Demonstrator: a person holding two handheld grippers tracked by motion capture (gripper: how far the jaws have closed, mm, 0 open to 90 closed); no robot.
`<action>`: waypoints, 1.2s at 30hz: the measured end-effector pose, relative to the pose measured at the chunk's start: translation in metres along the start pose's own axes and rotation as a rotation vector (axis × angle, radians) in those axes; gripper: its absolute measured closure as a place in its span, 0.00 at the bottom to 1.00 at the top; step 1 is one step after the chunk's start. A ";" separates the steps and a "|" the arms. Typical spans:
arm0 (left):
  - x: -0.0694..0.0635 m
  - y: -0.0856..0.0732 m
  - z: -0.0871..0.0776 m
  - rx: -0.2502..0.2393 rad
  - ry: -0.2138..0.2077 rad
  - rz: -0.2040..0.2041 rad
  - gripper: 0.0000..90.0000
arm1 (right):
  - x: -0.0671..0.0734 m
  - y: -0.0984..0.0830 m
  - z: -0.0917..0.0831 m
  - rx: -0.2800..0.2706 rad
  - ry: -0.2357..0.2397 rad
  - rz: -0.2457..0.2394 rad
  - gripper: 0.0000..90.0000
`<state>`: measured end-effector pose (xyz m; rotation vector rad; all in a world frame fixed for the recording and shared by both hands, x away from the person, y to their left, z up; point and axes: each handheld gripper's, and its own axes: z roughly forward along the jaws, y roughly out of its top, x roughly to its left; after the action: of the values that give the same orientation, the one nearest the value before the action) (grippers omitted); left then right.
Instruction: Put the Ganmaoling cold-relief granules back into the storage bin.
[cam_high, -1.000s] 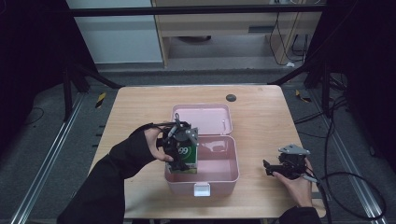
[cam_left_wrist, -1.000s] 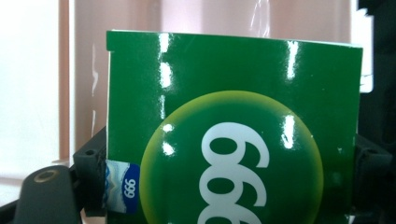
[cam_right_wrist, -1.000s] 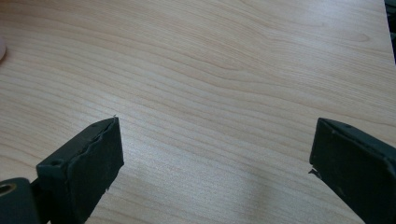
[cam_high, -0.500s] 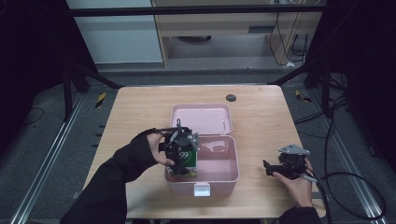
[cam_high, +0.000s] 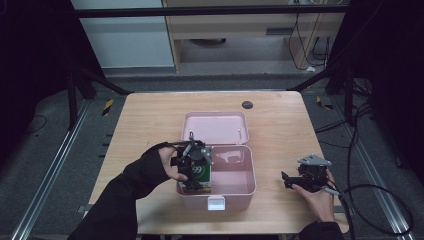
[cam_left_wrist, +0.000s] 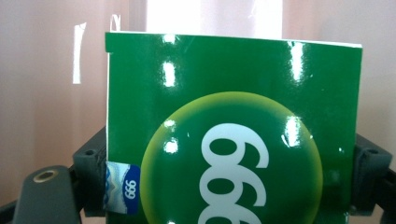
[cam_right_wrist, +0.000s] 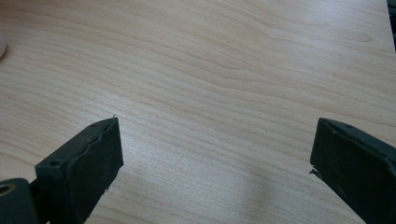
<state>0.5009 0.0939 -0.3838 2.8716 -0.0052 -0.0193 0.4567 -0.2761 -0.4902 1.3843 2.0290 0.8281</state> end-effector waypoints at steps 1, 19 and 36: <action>0.000 -0.001 0.001 0.000 -0.001 -0.005 0.15 | 0.000 0.000 0.000 0.000 0.000 0.000 0.03; 0.001 -0.009 -0.004 -0.088 0.003 -0.048 0.11 | 0.000 0.000 0.000 0.001 0.001 0.003 0.02; -0.023 -0.037 -0.087 -0.278 0.154 -0.081 0.24 | -0.001 0.001 -0.002 -0.004 0.002 0.013 0.03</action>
<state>0.4795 0.1527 -0.3098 2.5867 0.1334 0.1714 0.4558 -0.2774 -0.4881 1.3970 2.0206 0.8384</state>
